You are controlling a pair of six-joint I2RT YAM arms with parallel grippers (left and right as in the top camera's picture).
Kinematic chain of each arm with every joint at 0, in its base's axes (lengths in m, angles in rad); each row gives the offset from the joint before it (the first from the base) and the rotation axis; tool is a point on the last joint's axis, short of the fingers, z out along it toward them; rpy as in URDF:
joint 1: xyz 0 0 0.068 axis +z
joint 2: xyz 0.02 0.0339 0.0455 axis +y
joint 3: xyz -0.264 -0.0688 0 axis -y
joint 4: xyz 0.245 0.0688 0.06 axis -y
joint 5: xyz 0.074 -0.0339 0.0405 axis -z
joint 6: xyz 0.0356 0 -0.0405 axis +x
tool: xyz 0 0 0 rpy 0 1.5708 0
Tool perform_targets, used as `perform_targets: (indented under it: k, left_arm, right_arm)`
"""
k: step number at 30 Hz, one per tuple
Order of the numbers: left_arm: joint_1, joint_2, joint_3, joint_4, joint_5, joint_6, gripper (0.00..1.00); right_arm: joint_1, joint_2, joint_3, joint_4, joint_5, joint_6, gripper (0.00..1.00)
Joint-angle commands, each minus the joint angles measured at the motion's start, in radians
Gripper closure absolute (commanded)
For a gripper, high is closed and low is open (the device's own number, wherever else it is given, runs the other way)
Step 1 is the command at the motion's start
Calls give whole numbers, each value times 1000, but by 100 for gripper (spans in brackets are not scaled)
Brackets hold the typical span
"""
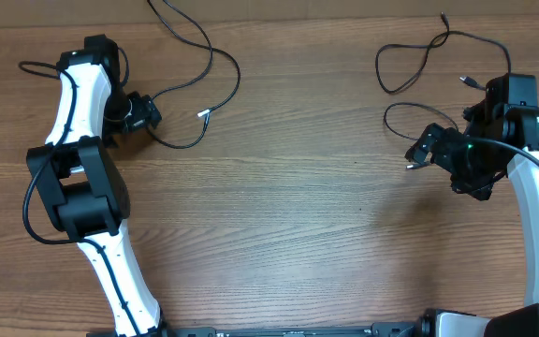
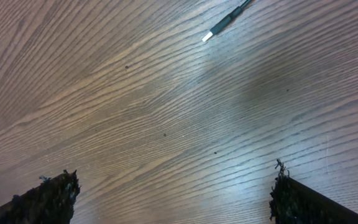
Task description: Untangle cables
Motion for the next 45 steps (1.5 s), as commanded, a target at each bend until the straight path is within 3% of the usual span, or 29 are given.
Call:
perform_targets:
  k: [1,8,13,20,26,38,42,45]
  left_arm:
    - [-18,15,-2,44,8,15,10]
    - [-29,16,-9,98,-42,0,9]
    - [-28,16,-9,124,-71,-16,18]
    - [-28,16,-9,130,-70,-15,15]
    - [-29,16,-28,127,-70,-16,18]
    - [-29,16,-147,222,-67,-15,18]
    - [-29,16,-147,221,-71,-15,31]
    - [-29,16,-147,208,-70,-14,50]
  right_arm:
    - [5,-20,-6,5,-4,-1,0]
    - [5,-20,-6,5,-4,-1,0]
    - [5,-20,-6,5,-4,-1,0]
    - [5,-20,-6,5,-4,-1,0]
    - [5,-20,-6,5,-4,-1,0]
    - [5,-20,-6,5,-4,-1,0]
    - [5,-20,-6,5,-4,-1,0]
    - [5,-20,-6,5,-4,-1,0]
